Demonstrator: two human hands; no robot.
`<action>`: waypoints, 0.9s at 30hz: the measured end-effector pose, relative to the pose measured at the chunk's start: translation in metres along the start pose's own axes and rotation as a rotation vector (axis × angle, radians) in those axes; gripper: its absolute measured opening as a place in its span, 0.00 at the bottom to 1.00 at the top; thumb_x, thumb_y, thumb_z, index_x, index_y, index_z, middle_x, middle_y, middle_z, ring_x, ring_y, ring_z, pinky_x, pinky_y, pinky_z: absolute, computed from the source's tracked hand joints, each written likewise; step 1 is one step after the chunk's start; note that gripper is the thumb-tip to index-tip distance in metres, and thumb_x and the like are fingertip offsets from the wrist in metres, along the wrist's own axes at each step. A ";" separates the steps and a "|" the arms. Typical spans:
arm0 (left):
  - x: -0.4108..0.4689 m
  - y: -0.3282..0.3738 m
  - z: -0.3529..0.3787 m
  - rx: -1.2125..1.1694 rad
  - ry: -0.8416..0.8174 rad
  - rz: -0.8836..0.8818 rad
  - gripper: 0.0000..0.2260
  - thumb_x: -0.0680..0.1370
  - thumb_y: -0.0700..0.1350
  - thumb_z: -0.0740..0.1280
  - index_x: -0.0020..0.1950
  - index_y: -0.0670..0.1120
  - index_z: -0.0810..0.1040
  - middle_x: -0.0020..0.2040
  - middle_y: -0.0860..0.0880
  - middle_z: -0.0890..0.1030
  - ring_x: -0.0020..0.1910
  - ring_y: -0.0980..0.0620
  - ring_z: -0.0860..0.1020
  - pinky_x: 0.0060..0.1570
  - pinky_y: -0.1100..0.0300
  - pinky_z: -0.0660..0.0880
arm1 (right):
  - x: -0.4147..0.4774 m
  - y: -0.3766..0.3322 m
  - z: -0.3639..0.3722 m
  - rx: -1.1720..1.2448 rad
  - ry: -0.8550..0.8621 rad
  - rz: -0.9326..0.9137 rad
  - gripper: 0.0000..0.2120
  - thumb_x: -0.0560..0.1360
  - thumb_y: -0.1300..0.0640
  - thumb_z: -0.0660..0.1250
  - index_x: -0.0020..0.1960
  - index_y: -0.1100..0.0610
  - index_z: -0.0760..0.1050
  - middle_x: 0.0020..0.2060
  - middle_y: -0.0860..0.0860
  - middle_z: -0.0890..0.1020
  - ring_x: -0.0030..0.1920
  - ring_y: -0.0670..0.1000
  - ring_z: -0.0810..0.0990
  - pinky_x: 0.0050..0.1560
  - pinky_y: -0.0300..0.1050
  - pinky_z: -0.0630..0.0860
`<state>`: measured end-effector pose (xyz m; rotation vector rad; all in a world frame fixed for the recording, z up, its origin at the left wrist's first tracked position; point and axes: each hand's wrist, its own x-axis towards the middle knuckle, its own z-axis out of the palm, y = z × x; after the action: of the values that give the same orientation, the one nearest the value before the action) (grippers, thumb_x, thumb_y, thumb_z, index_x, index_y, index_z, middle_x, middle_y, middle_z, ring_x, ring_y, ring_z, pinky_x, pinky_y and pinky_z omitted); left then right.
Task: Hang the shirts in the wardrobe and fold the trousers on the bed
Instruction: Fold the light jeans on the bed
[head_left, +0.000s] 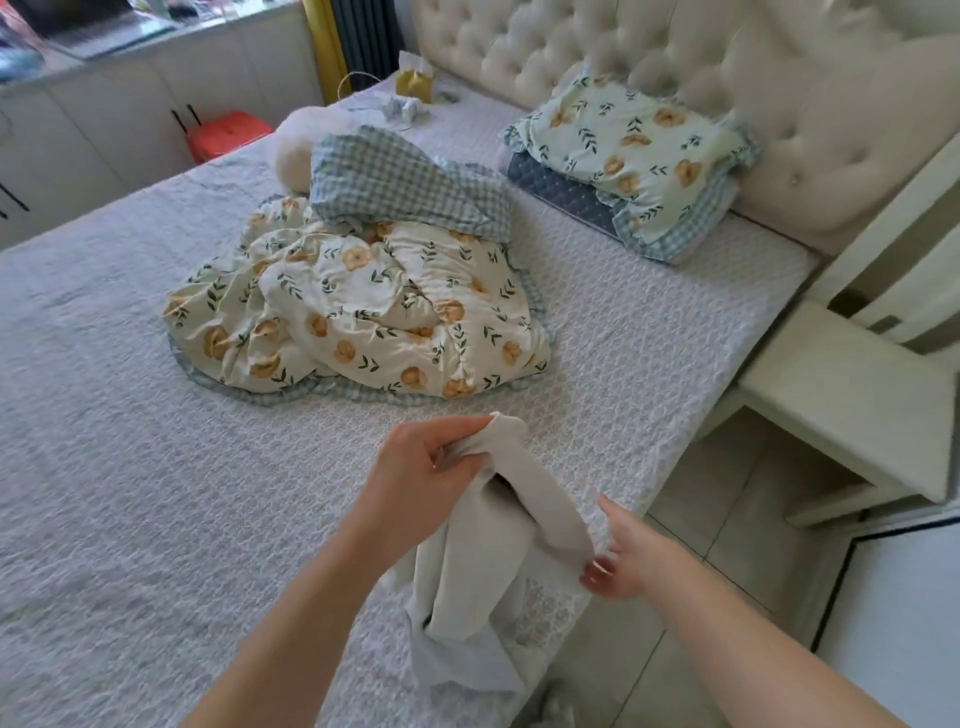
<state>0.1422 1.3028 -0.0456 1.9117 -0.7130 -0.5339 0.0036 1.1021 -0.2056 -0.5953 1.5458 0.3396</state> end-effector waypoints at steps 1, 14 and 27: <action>0.004 0.008 -0.001 -0.007 0.004 0.022 0.20 0.74 0.34 0.71 0.55 0.59 0.82 0.43 0.74 0.80 0.47 0.71 0.79 0.45 0.76 0.72 | -0.001 0.002 -0.007 0.036 -0.010 0.036 0.40 0.66 0.34 0.72 0.67 0.58 0.64 0.57 0.60 0.74 0.50 0.61 0.80 0.40 0.56 0.81; 0.055 0.112 -0.008 -0.069 -0.030 0.272 0.21 0.72 0.32 0.73 0.49 0.60 0.82 0.45 0.65 0.84 0.48 0.67 0.81 0.48 0.73 0.75 | -0.053 0.005 -0.040 0.509 -0.247 -0.053 0.02 0.68 0.65 0.62 0.39 0.59 0.70 0.27 0.55 0.72 0.25 0.52 0.68 0.27 0.37 0.66; 0.126 0.174 0.007 0.097 -0.057 0.301 0.19 0.73 0.34 0.72 0.44 0.61 0.79 0.38 0.67 0.82 0.38 0.68 0.79 0.40 0.70 0.74 | -0.217 -0.112 -0.154 0.712 -0.103 -0.858 0.17 0.74 0.68 0.62 0.58 0.51 0.69 0.45 0.58 0.76 0.43 0.56 0.76 0.38 0.49 0.78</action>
<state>0.1871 1.1528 0.1020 1.8387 -1.0597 -0.3702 -0.0655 0.9604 0.0360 -0.5917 1.0748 -0.7894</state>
